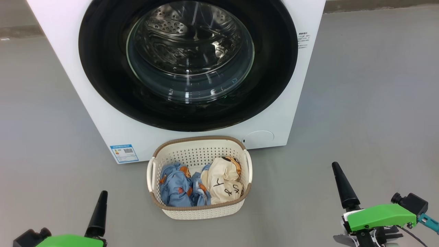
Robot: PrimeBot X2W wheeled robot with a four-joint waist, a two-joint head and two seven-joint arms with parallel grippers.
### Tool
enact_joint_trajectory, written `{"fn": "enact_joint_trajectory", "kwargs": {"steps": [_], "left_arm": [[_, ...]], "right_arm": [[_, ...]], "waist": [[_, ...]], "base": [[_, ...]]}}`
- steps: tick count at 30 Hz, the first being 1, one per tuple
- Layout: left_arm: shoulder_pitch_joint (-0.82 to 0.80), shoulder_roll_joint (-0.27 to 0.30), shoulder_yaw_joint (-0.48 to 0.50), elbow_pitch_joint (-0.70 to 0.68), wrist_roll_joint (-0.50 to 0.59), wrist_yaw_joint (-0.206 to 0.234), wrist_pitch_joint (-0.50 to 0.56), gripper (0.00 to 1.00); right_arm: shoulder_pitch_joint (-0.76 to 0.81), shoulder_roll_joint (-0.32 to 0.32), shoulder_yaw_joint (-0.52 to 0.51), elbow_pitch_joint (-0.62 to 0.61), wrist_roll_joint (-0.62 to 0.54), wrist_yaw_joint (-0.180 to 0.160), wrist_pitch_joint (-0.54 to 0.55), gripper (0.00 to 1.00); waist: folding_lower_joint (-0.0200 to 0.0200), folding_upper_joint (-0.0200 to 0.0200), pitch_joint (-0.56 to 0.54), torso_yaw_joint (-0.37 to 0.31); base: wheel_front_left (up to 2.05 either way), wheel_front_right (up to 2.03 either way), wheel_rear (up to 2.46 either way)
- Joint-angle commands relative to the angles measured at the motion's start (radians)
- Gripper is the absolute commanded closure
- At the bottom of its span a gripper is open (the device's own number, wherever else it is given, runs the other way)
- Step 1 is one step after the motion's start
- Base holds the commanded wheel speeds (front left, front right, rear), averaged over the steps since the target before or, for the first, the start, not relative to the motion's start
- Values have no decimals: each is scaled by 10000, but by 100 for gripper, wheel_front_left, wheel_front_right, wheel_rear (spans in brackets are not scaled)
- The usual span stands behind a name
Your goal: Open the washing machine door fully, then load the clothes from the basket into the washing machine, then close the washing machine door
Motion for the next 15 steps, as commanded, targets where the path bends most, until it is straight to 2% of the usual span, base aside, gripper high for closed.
{"fn": "enact_joint_trajectory", "kwargs": {"steps": [1, 15], "left_arm": [[-487, 310, 90, -331, 366, -21, -136, 0], [-563, 549, -62, -300, 2608, -25, -580, 0]], "right_arm": [[-520, -98, 144, -280, -364, 6, -136, 0], [-717, -98, 474, -97, -2556, 8, -576, 0]], "waist": [[-1, 0, -3, 2], [-1, 0, -52, 31]], "base": [[0, 0, 0], [0, 0, 0]]}}
